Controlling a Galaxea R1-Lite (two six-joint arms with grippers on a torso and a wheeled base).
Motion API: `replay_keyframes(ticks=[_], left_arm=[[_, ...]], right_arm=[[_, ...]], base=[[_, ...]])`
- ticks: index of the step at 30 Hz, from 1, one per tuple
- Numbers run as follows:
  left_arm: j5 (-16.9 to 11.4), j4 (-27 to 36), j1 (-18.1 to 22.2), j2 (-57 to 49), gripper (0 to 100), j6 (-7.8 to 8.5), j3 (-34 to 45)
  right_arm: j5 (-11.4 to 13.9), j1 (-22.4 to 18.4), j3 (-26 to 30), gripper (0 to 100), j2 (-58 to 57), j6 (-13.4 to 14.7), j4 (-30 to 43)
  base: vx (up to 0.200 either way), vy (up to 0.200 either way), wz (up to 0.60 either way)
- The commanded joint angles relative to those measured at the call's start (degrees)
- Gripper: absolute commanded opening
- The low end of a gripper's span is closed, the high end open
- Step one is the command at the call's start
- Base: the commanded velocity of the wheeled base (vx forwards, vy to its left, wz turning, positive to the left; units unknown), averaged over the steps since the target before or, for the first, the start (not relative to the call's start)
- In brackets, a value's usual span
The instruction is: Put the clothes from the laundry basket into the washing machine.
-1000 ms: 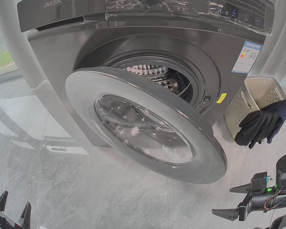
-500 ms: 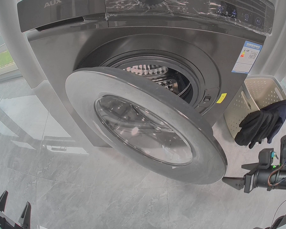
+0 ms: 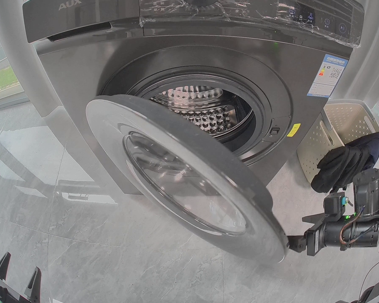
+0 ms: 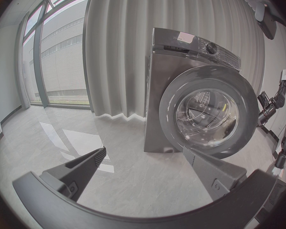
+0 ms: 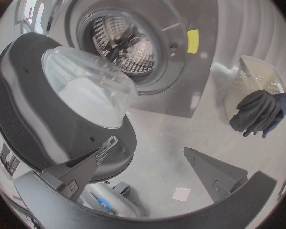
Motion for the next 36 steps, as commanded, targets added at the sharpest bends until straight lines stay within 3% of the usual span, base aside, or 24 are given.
replay_keyframes(ticks=[1, 11, 19, 24, 25, 30, 32, 34, 35, 36], left_arm=[[0.01, -0.01, 0.0, -0.77, 100, -0.01, 0.92], [0.01, -0.01, 0.0, -0.77, 100, -0.01, 0.92], [0.01, -0.01, 0.0, -0.77, 100, -0.01, 0.92], [0.01, -0.01, 0.0, -0.77, 100, 0.07, 0.92], [0.01, -0.01, 0.0, -0.77, 100, 0.07, 0.92], [0.01, -0.01, 0.0, -0.77, 100, 0.07, 0.92], [0.01, -0.01, 0.0, -0.77, 100, 0.07, 0.92], [0.01, -0.01, 0.0, -0.77, 100, 0.07, 0.92], [0.01, -0.01, 0.0, -0.77, 100, 0.07, 0.92], [0.01, -0.01, 0.0, -0.77, 100, 0.07, 0.92]], right_arm=[[0.12, 4.41, 3.36, 100, -2.7, 0.34, -0.15], [-0.4, 4.5, -1.3, 100, 1.87, 1.83, -0.24], [0.04, 10.3, 0.19, 100, 2.93, 2.01, -0.24], [2.14, 12.41, 1.86, 100, 1.96, 2.01, -0.94], [3.64, 12.06, 3.62, 100, 0.2, 1.92, -3.05], [3.38, 10.56, 3.53, 100, -0.24, 2.01, -4.1], [2.76, 4.85, 1.78, 100, 0.55, 1.75, -4.28], [2.76, 4.85, 1.78, 100, 0.55, 1.75, -4.28], [1.53, 0.9, -1.83, 100, 4.07, 1.75, -4.28], [1.0, 0.63, -3.06, 100, 5.04, 1.83, -4.28]], base=[[0.0, 0.0, 0.0], [0.0, 0.0, 0.0], [0.0, 0.0, 0.0], [0.0, 0.0, 0.0], [0.0, 0.0, 0.0], [0.0, 0.0, 0.0], [0.0, 0.0, 0.0], [0.0, 0.0, 0.0], [0.0, 0.0, 0.0], [0.0, 0.0, 0.0]])
